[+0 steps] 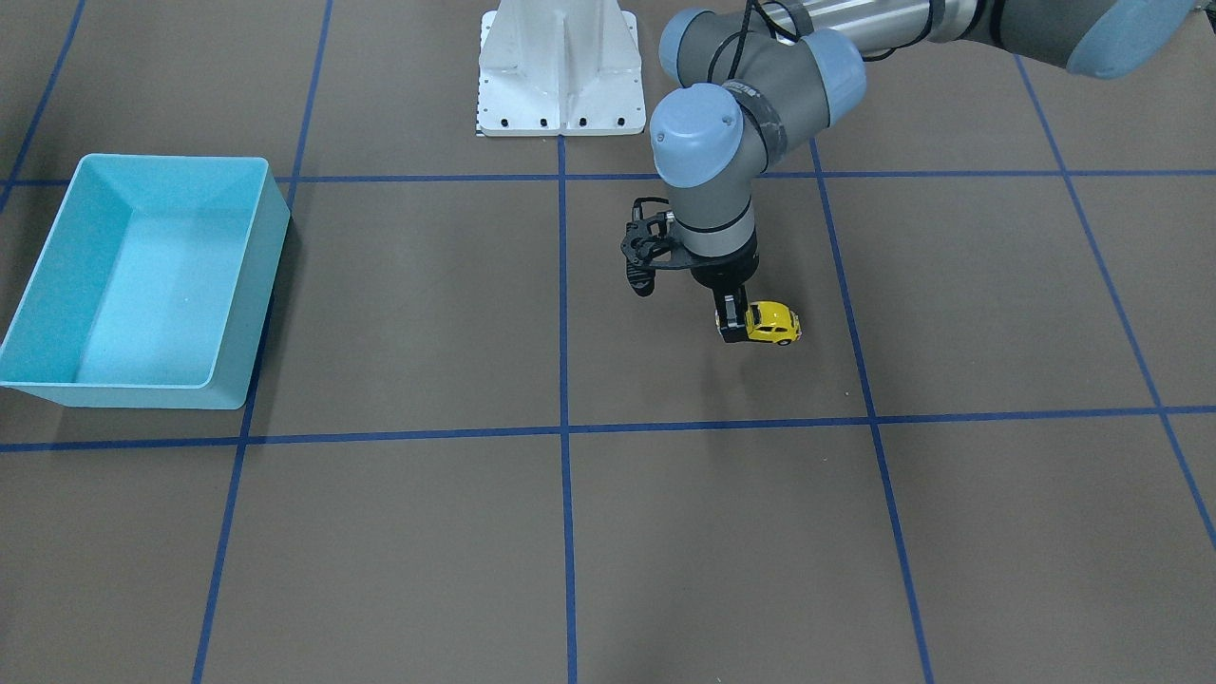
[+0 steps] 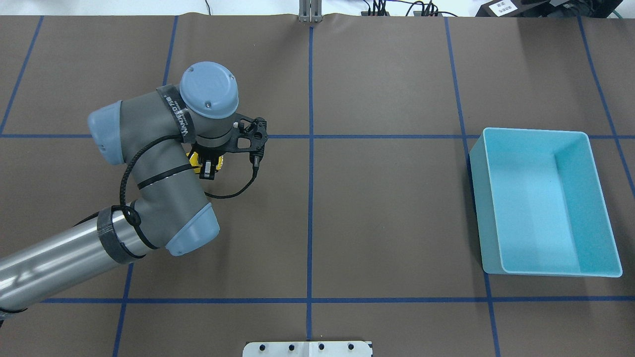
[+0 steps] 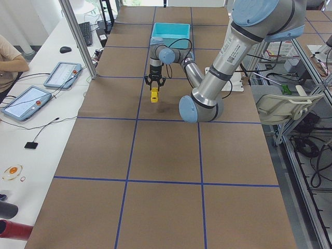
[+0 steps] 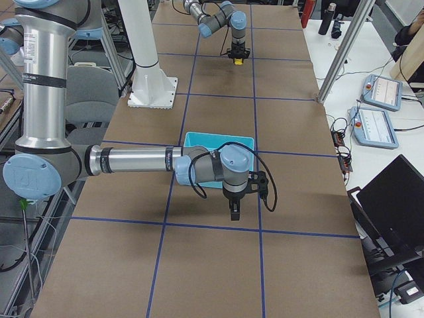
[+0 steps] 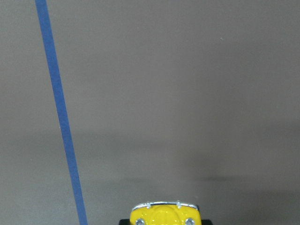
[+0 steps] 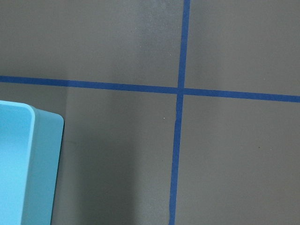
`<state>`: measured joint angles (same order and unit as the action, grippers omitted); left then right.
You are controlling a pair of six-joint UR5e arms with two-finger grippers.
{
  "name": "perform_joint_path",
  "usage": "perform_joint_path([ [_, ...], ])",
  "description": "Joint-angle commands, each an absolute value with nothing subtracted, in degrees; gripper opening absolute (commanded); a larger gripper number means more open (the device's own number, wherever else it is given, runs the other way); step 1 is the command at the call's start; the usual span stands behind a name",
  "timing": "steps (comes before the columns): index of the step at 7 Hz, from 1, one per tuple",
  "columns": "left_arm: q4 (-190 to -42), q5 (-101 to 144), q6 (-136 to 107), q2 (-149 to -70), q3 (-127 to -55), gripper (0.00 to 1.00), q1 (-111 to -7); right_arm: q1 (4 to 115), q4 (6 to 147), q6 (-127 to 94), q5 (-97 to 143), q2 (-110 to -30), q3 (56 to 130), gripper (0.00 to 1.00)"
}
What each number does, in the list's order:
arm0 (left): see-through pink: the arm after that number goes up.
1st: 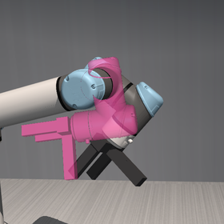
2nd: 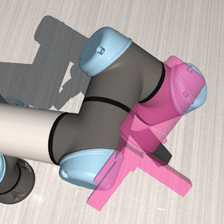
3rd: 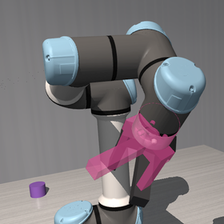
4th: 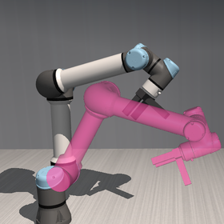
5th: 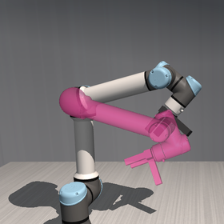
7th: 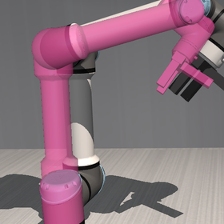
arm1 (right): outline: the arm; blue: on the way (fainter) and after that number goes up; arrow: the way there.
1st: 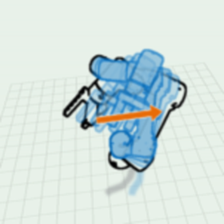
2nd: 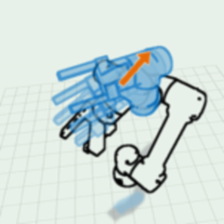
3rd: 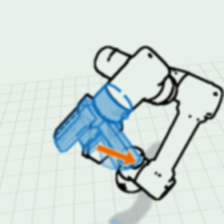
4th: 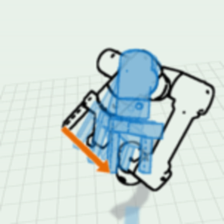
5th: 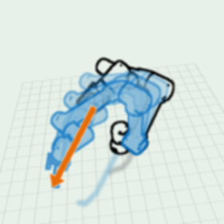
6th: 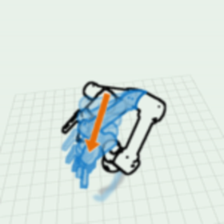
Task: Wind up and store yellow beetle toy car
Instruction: 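Drag the car backward along the table toward the robot with the left gripper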
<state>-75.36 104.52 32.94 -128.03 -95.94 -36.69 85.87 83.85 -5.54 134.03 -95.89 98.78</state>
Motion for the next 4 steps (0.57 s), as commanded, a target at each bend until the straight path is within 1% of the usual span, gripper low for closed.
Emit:
perform_joint_path([
  [1,-79.6,107.4,34.4,-122.6,-97.9,0.0,-37.3,85.9,83.8,-5.5,134.0,-96.0,98.8,1.0],
  [4,-83.4,109.4,40.3,-118.5,-98.0,0.0,-38.9,85.7,83.8,-5.5,134.0,-95.9,98.7,1.0],
])
